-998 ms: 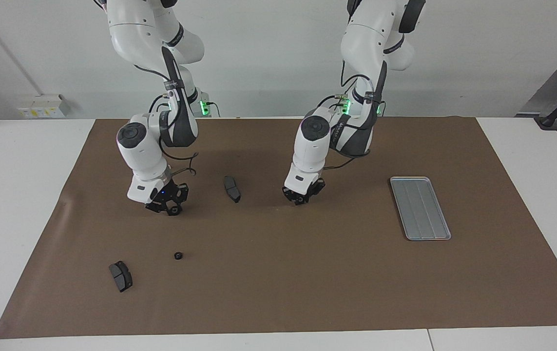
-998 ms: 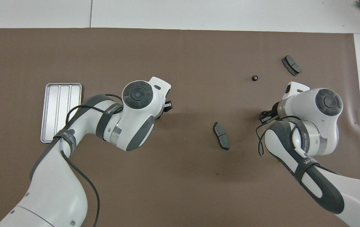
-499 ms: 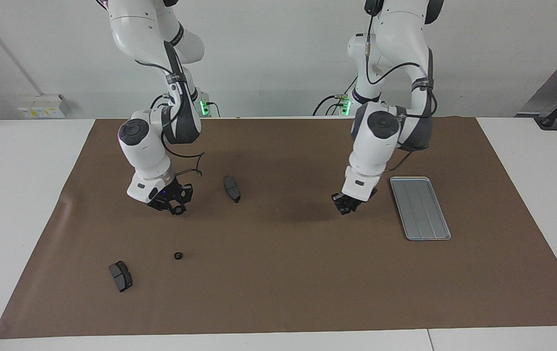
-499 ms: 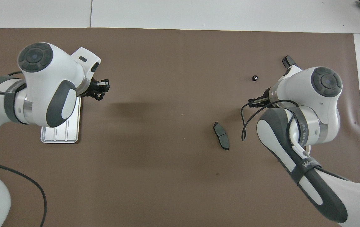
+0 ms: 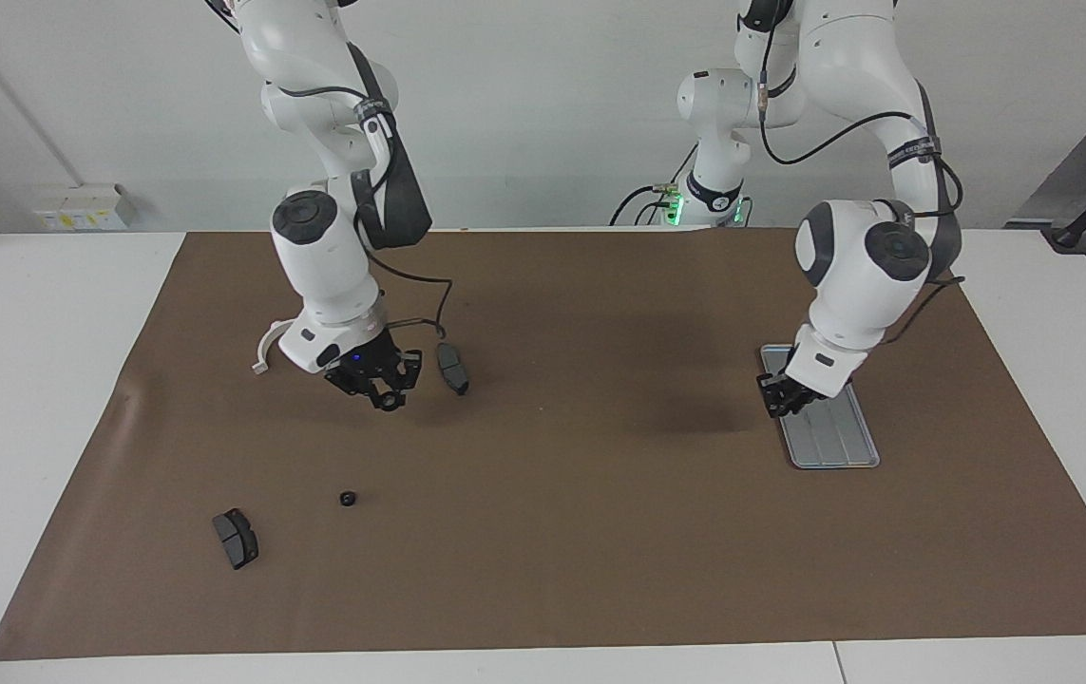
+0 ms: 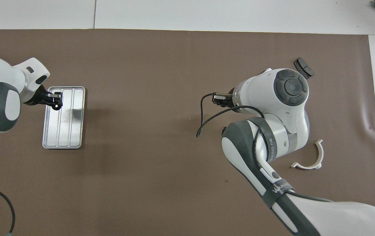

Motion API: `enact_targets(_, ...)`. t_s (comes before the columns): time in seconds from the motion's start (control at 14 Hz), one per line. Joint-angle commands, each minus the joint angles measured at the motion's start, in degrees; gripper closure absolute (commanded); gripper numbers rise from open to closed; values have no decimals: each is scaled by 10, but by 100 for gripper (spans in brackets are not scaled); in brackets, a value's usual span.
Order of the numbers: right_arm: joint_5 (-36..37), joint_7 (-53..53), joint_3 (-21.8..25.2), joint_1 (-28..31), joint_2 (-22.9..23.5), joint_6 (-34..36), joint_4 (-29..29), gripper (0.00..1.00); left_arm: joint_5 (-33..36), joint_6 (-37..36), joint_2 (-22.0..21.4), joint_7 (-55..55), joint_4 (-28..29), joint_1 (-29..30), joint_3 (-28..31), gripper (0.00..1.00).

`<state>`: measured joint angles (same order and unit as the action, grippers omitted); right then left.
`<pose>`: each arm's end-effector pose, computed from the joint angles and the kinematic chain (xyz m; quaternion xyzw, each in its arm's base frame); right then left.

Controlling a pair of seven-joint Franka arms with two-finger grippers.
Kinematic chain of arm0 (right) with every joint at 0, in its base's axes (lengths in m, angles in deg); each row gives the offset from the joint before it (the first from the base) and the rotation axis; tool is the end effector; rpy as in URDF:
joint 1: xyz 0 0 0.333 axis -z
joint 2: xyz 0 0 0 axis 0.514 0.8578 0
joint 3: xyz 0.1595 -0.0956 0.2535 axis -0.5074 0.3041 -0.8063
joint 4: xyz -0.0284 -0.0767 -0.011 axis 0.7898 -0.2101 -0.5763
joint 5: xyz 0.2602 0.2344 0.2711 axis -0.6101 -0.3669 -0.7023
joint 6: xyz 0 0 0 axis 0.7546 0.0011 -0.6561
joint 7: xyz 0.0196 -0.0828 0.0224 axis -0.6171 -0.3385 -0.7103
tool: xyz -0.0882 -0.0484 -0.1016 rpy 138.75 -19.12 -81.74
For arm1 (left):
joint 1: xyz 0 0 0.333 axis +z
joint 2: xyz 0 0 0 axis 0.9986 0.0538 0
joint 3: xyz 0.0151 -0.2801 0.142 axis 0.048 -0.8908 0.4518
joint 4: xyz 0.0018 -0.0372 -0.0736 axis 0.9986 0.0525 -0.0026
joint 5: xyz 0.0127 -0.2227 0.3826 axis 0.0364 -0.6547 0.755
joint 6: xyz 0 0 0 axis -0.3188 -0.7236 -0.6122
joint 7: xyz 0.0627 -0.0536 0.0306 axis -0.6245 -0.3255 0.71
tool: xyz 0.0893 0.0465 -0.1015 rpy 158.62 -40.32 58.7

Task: Pick bearing gear from pile to tray
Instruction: 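Place the bearing on the tray while the right gripper carries another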

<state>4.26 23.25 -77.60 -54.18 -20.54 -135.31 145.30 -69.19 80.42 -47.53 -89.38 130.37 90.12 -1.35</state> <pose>0.6356 0.2886 0.3412 -0.9871 0.0978 -0.0699 0.1060 0.6592 0.0198 0.2971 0.9994 -0.0352 0.0004 0.0034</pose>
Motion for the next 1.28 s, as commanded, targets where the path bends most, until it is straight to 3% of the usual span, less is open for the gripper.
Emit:
enact_targets(0.0, -15, 73, -1, -37, 46, -43, -25, 100, 5, 78, -46, -7, 95, 2, -7, 91)
enact_targets(0.29, -5, 151, -1, -104, 112, -98, -45, 100, 2, 102, -51, 2, 117, -4, -8, 88)
enact_targets(0.43, -5, 158, -1, -121, 128, -114, -42, 83, 3, 103, -51, 3, 118, -6, -7, 74)
enact_targets(0.5, -5, 158, -1, -123, 128, -115, -38, 72, 3, 103, -51, 2, 118, -6, -7, 52)
enact_targets(0.57, -5, 158, -1, -123, 128, -115, -35, 48, 3, 104, -50, 2, 116, -7, -7, 27)
enact_targets(0.64, -5, 159, -1, -123, 128, -115, -33, 0, 3, 107, -49, 0, 115, -7, -7, 8)
enact_targets(0.71, -3, 159, 0, -124, 127, -113, -30, 0, 3, 108, -49, -1, 112, -8, -8, 0)
enact_targets(0.93, 46, 157, 7, -113, 107, -92, -27, 0, 2, 100, -40, 16, 84, -28, -10, 2)
enact_targets(1.21, 63, 63, 10, -21, 59, -41, -27, 0, 2, 97, -30, 143, 52, -107, -10, 7)
